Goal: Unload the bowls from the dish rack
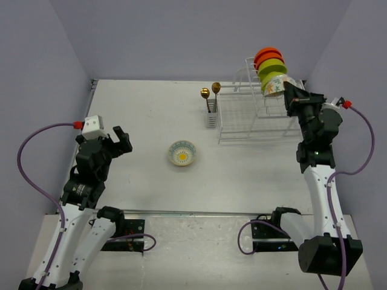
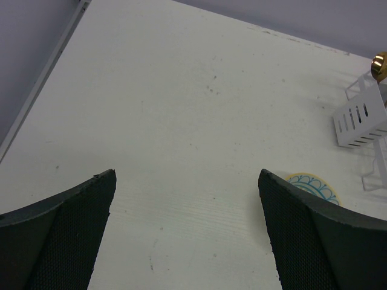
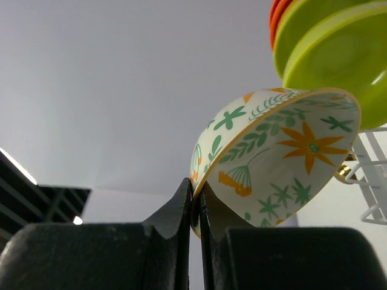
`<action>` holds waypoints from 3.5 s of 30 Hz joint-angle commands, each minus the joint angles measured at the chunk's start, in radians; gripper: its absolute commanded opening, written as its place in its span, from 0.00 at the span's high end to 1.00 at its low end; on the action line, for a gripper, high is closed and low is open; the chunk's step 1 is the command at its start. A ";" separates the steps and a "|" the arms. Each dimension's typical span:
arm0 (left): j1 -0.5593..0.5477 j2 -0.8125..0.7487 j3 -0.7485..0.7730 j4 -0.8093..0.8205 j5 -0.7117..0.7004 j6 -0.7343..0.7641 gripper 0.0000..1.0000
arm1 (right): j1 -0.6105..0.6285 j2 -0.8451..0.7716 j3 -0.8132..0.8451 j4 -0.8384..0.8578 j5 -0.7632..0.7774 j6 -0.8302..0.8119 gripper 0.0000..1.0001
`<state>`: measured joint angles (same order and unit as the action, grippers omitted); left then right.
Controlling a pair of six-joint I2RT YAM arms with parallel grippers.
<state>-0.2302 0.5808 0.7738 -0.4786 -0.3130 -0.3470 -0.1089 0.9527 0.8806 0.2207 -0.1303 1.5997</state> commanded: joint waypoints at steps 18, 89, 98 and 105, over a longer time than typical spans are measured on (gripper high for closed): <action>0.005 0.333 0.469 -0.031 0.533 -0.073 0.00 | 1.129 0.109 0.215 -0.567 0.130 -1.966 1.00; -0.297 0.700 -0.064 0.632 0.146 -0.423 1.00 | 1.017 -0.370 -0.130 -0.350 0.305 -1.514 0.01; -0.288 0.685 -0.133 0.693 0.172 -0.452 1.00 | 1.017 -0.359 -0.152 -0.350 0.293 -1.528 0.01; -0.285 0.682 -0.159 0.709 0.186 -0.452 1.00 | 1.017 -0.390 -0.173 -0.348 0.265 -1.528 0.01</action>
<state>-0.5247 1.2984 0.6216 0.1135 -0.1368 -0.7719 0.9092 0.5812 0.7216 -0.1440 0.1627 0.0605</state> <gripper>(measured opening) 0.030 0.987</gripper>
